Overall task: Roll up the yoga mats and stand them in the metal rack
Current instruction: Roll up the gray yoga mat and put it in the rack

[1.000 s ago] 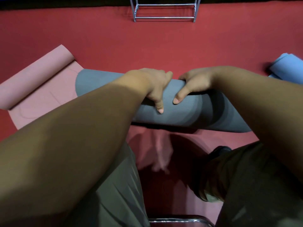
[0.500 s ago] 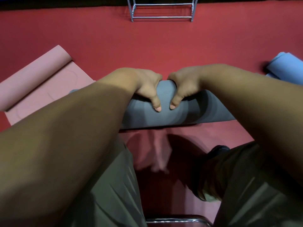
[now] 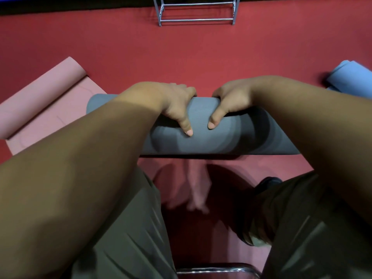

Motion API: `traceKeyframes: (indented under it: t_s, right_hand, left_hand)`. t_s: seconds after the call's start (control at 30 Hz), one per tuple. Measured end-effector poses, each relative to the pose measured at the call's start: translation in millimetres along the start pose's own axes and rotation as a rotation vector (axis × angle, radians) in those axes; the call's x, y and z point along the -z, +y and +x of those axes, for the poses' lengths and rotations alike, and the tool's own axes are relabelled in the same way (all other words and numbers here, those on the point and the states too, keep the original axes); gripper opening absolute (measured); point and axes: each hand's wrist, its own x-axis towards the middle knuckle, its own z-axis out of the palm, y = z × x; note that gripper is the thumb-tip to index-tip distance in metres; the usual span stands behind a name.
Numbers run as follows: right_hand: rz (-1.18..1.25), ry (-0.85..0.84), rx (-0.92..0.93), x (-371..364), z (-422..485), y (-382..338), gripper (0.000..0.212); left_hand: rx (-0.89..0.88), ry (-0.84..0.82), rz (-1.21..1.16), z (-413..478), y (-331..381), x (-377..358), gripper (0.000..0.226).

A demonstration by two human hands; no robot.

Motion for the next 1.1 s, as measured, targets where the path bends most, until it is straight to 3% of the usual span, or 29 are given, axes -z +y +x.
traceKeyframes:
  t_s: [0.13,0.3,0.4,0.47,0.57,0.63,0.8,0.93,1.1]
  right_hand:
    - [0.128,-0.016,-0.013,1,-2,4,0.058]
    - [0.188,-0.082,-0.028,0,-2,3,0.060]
    - [0.122,-0.066,0.005,3,0,-2,0.063]
    - [0.021,-0.040,0.035,3,2,-7,0.074]
    - [-0.156,0.009,0.033,-1,3,-16,0.112]
    - [-0.251,0.068,0.031,-7,4,-21,0.121]
    - [-0.298,0.138,0.025,-13,6,-26,0.102]
    - [-0.231,0.102,0.000,-9,6,-17,0.094]
    - [-0.052,0.044,-0.015,-4,5,-1,0.076]
  left_hand:
    - [-0.050,0.042,0.069,-4,4,-7,0.152]
    - [-0.031,0.111,-0.005,-8,0,-2,0.122]
    - [-0.029,0.131,-0.038,-9,-3,1,0.114]
    - [-0.027,0.135,-0.073,-9,-4,2,0.111]
    - [-0.003,0.098,-0.147,-10,-6,4,0.102]
    - [0.010,0.070,-0.189,-9,-8,5,0.103]
    - [0.011,0.010,-0.215,-3,-6,3,0.135]
    - [-0.003,-0.015,-0.173,4,1,2,0.142]
    - [-0.012,-0.003,0.021,1,9,-3,0.166]
